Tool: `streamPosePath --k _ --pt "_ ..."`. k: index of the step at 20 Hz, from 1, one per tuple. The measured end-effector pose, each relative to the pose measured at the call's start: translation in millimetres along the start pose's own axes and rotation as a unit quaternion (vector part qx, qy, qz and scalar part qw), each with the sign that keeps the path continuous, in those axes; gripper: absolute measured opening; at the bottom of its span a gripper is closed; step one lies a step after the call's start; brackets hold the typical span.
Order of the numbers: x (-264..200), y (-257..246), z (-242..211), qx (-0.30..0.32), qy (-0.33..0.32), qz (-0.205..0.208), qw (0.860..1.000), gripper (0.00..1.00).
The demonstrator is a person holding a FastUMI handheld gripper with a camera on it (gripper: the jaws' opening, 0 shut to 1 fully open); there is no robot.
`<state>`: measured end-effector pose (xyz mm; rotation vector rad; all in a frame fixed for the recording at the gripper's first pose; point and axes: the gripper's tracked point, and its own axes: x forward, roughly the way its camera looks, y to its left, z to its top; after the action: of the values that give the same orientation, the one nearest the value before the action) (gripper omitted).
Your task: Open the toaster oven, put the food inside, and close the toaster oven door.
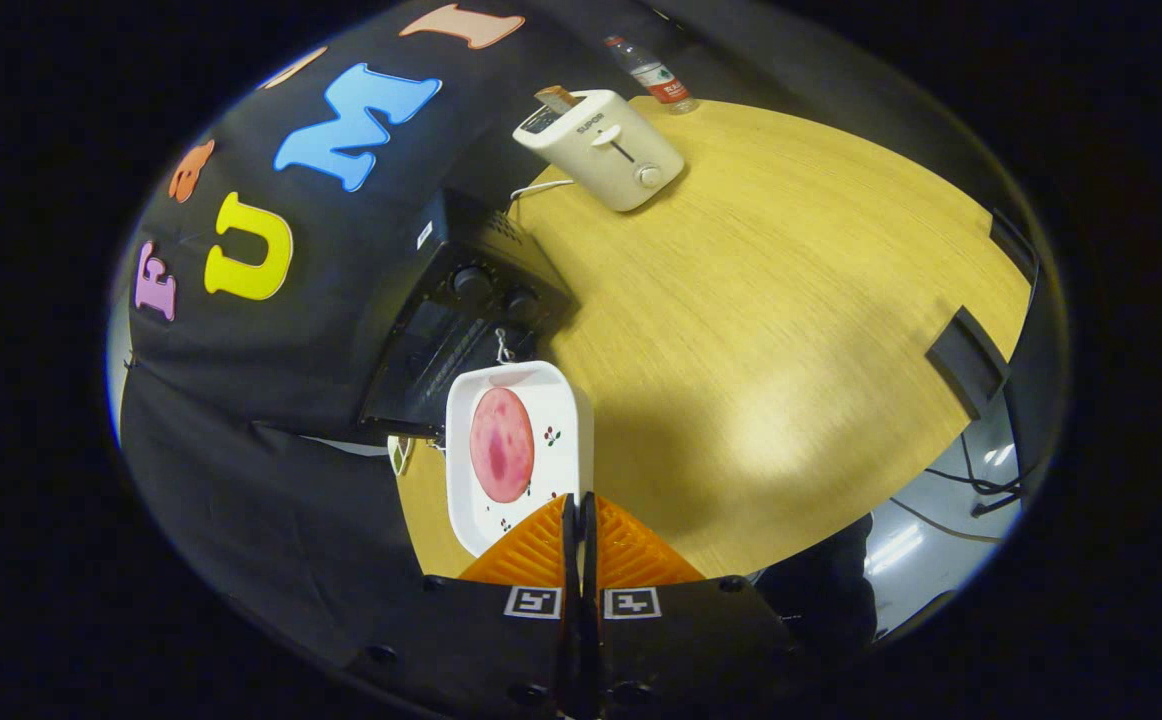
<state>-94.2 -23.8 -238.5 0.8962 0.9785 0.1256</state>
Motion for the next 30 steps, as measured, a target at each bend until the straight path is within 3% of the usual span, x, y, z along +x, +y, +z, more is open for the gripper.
streamPosePath --k 10,20,30 --pt "91 92 -9 0.022 0.041 0.053 0.998 0.02" --pt "168 107 26 0.086 0.012 0.056 0.995 0.01" --pt "214 124 51 0.179 -0.046 0.08 0.98 0.01"
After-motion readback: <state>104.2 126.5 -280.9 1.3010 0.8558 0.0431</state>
